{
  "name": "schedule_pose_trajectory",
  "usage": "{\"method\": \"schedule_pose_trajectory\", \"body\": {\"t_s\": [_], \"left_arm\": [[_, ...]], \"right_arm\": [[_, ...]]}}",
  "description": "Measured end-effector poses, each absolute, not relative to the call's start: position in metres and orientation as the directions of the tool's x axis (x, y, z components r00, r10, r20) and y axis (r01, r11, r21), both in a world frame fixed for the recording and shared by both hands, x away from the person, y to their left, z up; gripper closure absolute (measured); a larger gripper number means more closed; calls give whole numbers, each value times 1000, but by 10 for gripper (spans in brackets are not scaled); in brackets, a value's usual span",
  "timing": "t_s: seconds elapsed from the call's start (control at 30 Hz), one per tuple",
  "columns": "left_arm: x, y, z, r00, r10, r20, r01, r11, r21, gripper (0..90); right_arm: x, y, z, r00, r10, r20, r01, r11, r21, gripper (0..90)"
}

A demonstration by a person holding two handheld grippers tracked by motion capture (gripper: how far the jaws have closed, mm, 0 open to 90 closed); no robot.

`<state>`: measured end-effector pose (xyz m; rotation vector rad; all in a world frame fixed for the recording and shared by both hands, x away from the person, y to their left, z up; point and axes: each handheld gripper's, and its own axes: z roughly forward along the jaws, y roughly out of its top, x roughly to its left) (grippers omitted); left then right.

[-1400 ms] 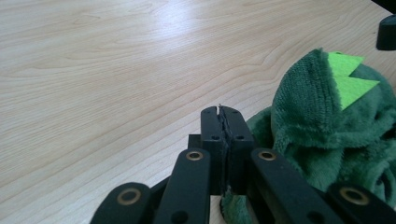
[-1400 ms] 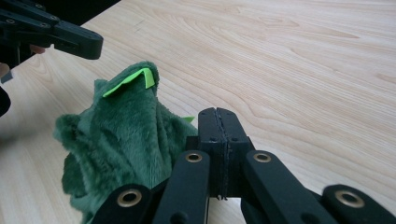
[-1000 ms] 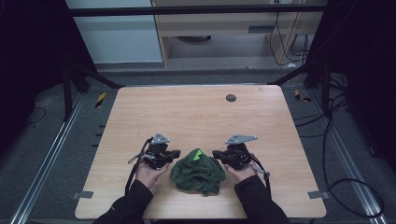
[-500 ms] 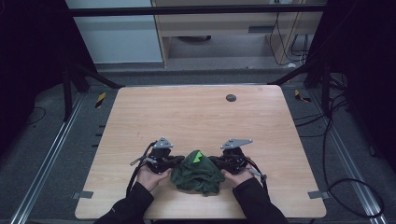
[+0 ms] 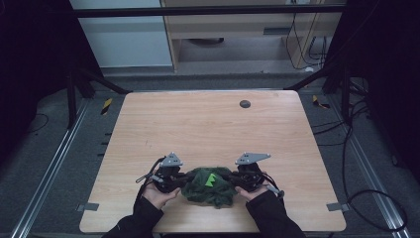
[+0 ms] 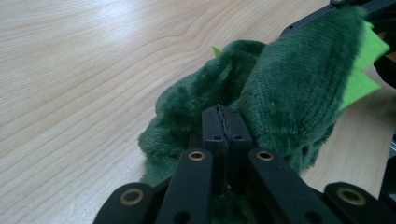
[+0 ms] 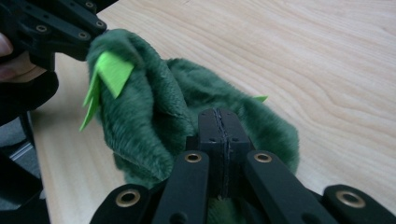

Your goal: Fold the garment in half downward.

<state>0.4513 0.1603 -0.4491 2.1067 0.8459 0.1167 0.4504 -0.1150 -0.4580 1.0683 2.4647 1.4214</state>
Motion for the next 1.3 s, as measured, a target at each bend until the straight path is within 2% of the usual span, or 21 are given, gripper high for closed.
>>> {"method": "schedule_pose_trajectory", "body": {"t_s": [1.3], "left_arm": [[416,154,-471,783,595,-181,542,-511,667,897]], "right_arm": [[418,-121,-475,-753,611,245,540,362,760,874]]}}
